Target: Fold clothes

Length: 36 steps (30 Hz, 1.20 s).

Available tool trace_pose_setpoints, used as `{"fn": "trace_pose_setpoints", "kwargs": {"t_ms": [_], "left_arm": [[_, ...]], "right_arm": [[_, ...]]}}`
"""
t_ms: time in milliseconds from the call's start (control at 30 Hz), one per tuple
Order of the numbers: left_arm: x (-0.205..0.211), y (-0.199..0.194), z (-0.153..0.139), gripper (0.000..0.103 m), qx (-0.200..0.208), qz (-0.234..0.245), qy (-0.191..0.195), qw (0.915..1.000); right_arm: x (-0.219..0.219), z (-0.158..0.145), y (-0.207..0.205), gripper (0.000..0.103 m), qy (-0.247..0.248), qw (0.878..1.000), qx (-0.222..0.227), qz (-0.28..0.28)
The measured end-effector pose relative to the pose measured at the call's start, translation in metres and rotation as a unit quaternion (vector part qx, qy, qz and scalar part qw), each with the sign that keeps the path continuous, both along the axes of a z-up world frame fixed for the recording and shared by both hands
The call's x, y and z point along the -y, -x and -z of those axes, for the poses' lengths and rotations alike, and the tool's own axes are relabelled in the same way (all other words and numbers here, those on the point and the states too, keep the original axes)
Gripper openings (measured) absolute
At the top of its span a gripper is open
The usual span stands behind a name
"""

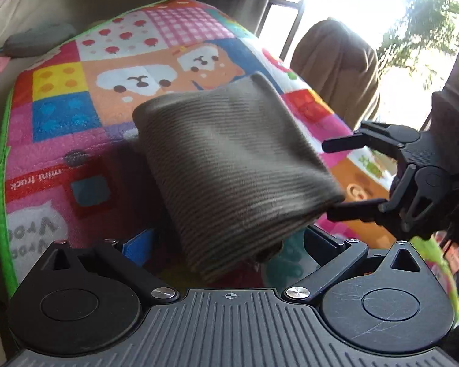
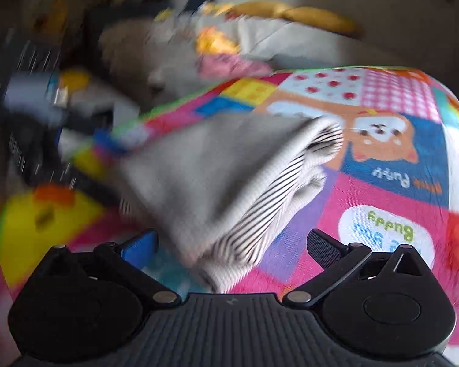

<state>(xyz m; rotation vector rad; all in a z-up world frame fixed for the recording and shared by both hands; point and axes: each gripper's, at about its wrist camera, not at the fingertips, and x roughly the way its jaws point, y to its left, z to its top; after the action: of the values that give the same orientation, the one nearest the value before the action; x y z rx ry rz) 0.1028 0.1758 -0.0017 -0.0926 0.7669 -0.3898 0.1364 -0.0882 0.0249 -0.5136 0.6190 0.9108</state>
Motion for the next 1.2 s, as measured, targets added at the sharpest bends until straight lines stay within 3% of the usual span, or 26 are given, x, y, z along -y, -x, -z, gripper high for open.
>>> {"fn": "trace_pose_setpoints", "kwargs": {"t_ms": [100,200,367,533,600,700,933,1067,1200], "left_arm": [[0.010,-0.007,0.008,0.103,0.007,-0.012,-0.059,0.9981],[0.015,-0.016,0.010,0.103,0.022,-0.014,-0.086,0.9959],[0.017,-0.039,0.008,0.103,0.045,-0.047,-0.126,0.9899],[0.017,-0.025,-0.005,0.103,0.045,-0.048,-0.087,0.9940],[0.013,-0.009,-0.014,0.103,0.051,-0.025,-0.042,0.9975],[0.005,0.004,-0.023,0.103,0.056,-0.010,0.003,0.9983],[0.003,-0.030,-0.009,0.103,0.028,-0.091,-0.023,0.9952],[0.001,-0.041,-0.001,0.103,0.010,-0.097,0.005,0.9952],[0.008,-0.039,0.007,0.103,0.003,-0.075,-0.005,0.9972]], "right_arm": [[-0.020,0.019,0.000,0.103,0.050,0.998,0.020,0.010],[-0.028,0.026,-0.020,0.103,0.029,0.998,-0.002,0.047],[-0.033,0.032,-0.033,0.103,0.016,0.993,0.038,0.108],[-0.003,0.017,-0.028,0.103,-0.054,0.993,-0.009,0.107],[0.016,0.007,-0.022,0.103,-0.095,0.991,-0.035,0.092],[0.029,-0.003,-0.015,0.103,-0.121,0.986,0.000,0.111],[0.003,0.012,-0.059,0.103,-0.083,0.975,0.072,0.192],[0.005,0.012,-0.067,0.103,-0.086,0.968,0.089,0.218],[0.011,0.007,-0.048,0.103,-0.092,0.981,0.074,0.157]]}}
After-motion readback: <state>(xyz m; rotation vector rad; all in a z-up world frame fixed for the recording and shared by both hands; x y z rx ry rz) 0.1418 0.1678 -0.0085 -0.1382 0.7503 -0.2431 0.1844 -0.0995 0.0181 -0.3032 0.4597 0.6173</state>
